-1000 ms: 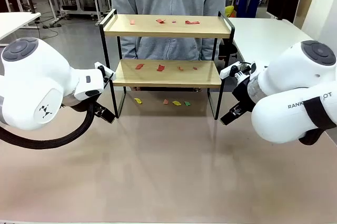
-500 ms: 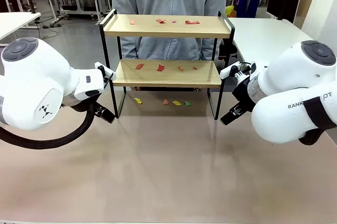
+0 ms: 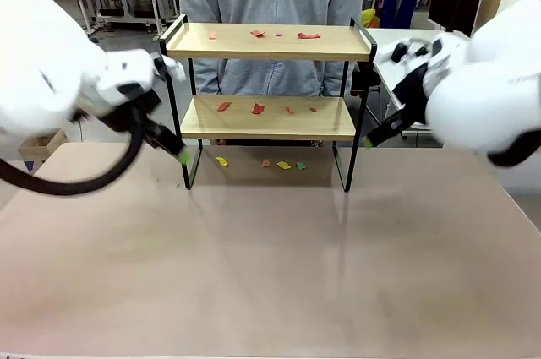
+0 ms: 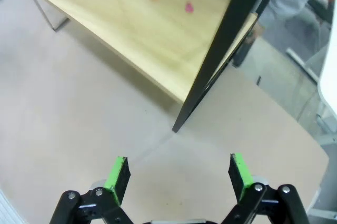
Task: Clean the shelf.
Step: Pick up the Duster handed by the human.
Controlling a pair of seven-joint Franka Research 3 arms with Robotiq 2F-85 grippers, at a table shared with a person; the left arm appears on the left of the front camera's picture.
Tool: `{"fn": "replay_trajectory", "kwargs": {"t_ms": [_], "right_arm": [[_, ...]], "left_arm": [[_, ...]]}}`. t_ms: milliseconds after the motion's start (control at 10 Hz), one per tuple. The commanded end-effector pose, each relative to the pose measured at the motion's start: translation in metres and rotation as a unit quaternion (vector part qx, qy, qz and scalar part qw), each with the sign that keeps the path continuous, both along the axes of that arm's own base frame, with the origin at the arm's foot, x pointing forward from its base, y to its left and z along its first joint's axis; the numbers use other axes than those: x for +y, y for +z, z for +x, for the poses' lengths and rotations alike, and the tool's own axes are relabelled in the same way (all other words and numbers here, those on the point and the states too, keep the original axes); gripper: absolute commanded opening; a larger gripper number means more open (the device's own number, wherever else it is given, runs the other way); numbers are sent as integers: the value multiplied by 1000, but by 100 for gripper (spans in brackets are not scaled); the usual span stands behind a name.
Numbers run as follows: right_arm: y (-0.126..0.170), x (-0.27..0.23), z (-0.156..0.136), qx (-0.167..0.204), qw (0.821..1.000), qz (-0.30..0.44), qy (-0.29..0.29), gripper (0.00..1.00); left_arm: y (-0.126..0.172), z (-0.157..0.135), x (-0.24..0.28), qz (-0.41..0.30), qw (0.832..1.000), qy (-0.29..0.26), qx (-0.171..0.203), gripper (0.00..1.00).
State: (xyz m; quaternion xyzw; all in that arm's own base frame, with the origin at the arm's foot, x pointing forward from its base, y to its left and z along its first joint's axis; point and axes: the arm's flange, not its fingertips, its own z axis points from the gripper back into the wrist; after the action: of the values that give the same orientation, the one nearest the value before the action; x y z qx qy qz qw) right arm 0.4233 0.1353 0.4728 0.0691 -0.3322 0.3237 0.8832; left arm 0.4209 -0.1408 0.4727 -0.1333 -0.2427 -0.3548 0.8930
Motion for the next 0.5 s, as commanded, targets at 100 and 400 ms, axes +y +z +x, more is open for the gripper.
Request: {"fn": "replay_trajectory", "kwargs": {"t_ms": [100,400], "right_arm": [[24,-88,20,-30,986,97,130,100],[12,-159,52,-61,950,139,272,100]], "left_arm": [[33,35,65,-68,983,-164,52,100],[31,77,119,-157,946,-284,20,100]]}}
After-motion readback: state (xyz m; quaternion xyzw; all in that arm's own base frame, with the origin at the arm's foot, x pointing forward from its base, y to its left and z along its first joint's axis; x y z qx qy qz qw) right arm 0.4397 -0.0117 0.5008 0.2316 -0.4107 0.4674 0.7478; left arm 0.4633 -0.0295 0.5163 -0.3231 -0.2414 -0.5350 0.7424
